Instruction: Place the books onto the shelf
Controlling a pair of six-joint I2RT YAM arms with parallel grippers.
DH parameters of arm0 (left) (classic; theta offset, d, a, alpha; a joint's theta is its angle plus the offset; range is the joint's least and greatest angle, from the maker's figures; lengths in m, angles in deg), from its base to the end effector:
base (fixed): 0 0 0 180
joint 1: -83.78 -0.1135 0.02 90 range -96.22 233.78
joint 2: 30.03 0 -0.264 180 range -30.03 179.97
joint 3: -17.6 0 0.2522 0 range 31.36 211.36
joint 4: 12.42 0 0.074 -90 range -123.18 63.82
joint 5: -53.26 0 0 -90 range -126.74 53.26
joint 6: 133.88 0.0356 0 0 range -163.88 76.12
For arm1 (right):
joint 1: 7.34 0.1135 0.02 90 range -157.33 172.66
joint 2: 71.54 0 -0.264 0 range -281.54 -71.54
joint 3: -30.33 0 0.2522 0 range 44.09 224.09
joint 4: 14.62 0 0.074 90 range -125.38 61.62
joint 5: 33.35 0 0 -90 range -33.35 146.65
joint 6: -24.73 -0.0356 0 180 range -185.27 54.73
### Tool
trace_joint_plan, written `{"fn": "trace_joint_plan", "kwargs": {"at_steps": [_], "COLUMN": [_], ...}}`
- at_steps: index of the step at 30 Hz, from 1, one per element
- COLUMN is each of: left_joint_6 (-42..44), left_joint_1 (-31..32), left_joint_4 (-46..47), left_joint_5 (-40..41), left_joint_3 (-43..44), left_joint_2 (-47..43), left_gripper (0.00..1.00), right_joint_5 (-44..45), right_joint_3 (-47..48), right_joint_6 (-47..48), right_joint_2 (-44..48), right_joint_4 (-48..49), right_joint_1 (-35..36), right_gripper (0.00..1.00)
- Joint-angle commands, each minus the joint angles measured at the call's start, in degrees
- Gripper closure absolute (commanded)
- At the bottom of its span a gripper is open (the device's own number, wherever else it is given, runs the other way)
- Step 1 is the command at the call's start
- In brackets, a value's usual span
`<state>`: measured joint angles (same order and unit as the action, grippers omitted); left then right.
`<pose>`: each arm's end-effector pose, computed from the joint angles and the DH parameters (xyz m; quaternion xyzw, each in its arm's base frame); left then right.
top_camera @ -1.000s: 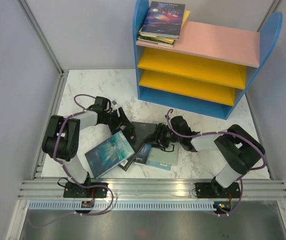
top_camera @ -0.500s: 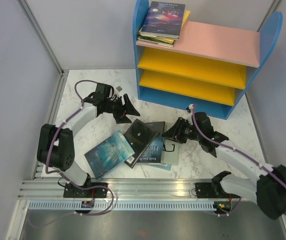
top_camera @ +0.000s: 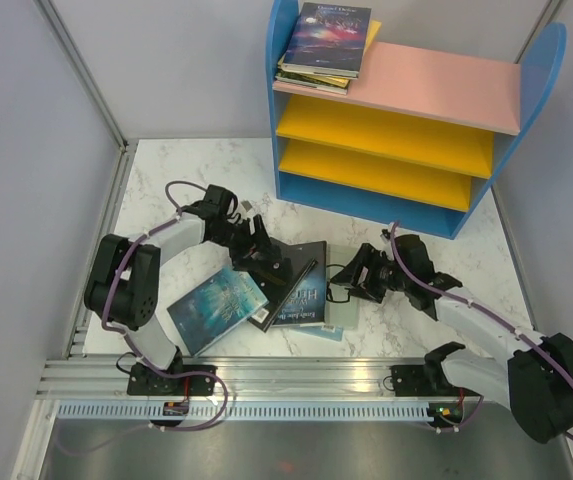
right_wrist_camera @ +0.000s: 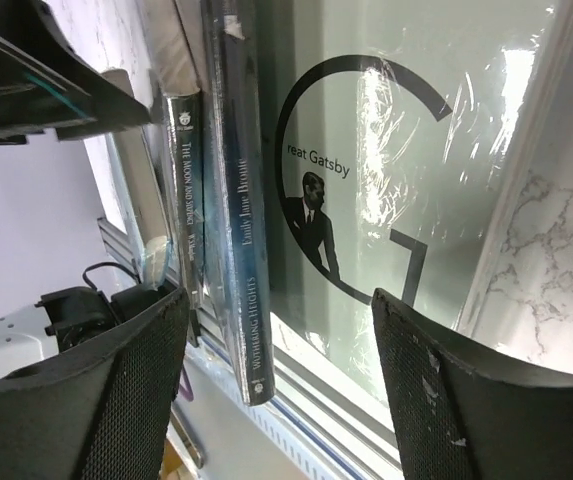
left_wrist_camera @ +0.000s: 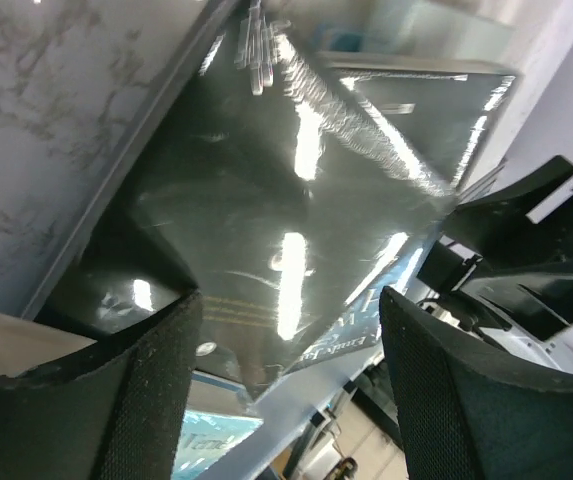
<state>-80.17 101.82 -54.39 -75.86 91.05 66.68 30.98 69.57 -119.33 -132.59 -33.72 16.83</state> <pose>0.3022 -0.1220 0.1838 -0.0751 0.9201 -0.3832 0.0305 0.1821 0.0986 0.1813 0.1396 0.8807 0.4123 0.1868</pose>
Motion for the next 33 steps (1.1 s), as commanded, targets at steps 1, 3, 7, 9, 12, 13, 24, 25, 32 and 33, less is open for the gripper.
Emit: {"fn": "trace_joint_plan", "kwargs": {"at_steps": [1,3,7,9,12,13,24,25,32,33], "left_joint_6": [3.68,3.77,3.42,3.25,2.98,2.81,1.40,1.40,2.46,2.37], "left_joint_1": [0.06,0.06,0.06,0.06,0.06,0.06,-0.03,-0.11,-1.78,-2.04], "left_joint_4": [-0.36,0.96,2.89,3.77,4.73,4.83,5.62,5.27,-0.35,-0.62], "left_joint_5": [0.97,0.97,0.35,-0.17,-0.79,-1.14,-2.81,-2.55,0.00,0.09], "left_joint_3": [-1.84,-2.64,-4.48,-5.10,-5.62,-5.71,-4.67,-4.23,2.80,4.38], "left_joint_2": [2.25,2.78,4.28,4.63,5.07,5.16,2.36,1.82,-0.29,-0.55], "left_gripper": [0.25,0.25,0.25,0.25,0.25,0.25,0.25,0.25,0.24,0.23], "right_joint_5": [-1.13,-1.49,-0.17,1.05,1.24,1.32,2.20,3.42,13.79,15.28], "right_joint_3": [0.19,-0.34,0.27,1.59,1.95,2.03,4.05,5.54,15.03,16.70], "right_joint_6": [0.54,-0.51,-2.89,-3.50,-5.35,-5.70,-5.54,-2.74,6.06,6.94], "right_joint_2": [-1.25,-3.01,-7.49,-11.44,-16.54,-18.55,-23.94,-21.15,-1.81,0.13], "right_joint_4": [3.23,6.47,11.58,13.60,17.90,19.83,20.92,17.94,-17.26,-20.38], "right_joint_1": [0.18,0.79,6.05,8.43,12.56,13.18,16.79,16.71,11.35,10.39], "right_gripper": [0.21,0.21,0.22,0.25,0.31,0.32,1.00,1.00,1.00,1.00]}}
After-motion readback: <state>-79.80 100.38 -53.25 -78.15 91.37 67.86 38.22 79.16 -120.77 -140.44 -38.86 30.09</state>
